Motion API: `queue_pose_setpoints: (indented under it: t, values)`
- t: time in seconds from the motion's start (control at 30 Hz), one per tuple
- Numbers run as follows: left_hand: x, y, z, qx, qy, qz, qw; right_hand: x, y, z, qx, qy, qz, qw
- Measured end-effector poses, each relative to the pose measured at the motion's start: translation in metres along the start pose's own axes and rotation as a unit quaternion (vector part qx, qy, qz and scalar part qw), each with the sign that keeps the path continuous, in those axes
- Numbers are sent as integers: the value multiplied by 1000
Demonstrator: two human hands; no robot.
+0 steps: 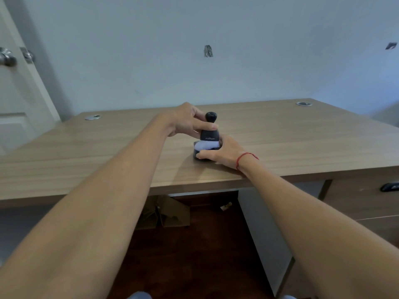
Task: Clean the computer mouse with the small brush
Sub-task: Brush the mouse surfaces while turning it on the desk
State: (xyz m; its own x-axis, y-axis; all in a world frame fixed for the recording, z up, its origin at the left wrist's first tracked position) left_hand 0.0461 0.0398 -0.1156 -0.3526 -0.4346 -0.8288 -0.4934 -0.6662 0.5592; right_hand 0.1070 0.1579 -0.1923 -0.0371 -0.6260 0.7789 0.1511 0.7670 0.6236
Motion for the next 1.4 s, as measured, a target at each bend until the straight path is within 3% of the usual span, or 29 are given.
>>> queue_pose_setpoints:
  t: [0.17,0.5,0.7,0.83,0.9,1.03,1.1,1.17,1.27,1.4]
  values:
    - [32,-8,9,-174,-39,-36,983,4,1,-5,-4,1,-6,1000]
    - [24,-1,-17,-160,6,-69,985,1,3,-4,1,0,5,1000]
    - [41,4,-27,-315,-8,-81,946,-2,2,-5,14,-8,14,1000]
    - [35,2,-27,-272,-21,-146,951,-3,2,-4,20,3,-4,1000]
    - [37,-1,-25,-246,-10,-126,961,-4,2,-3,25,2,7,1000]
    - [49,10,-25,-306,4,-71,950,-5,2,-2,27,7,21,999]
    - [47,11,-26,-301,0,-111,947,-4,2,-2,30,6,23,999]
    - [40,7,-26,-241,7,-163,957,-4,3,-1,31,6,19,999]
    - [39,-4,-23,-155,34,-107,981,-3,4,-3,32,9,21,999]
    - [38,2,-23,-259,-17,-71,963,-4,1,-2,50,-2,12,999]
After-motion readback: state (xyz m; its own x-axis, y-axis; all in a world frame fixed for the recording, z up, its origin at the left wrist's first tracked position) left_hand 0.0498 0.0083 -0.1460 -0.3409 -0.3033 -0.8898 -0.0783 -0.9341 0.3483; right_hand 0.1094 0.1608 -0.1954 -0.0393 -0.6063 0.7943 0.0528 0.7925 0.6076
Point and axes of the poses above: each hand's wrist, its own z-axis towards the middle knuckle, its own y-axis out of the back of the hand, x = y × z, the point moved 4 cm from there along z, towards the middle knuckle, and after that the axes turned 1 degree about y, right-handed, at the moved point
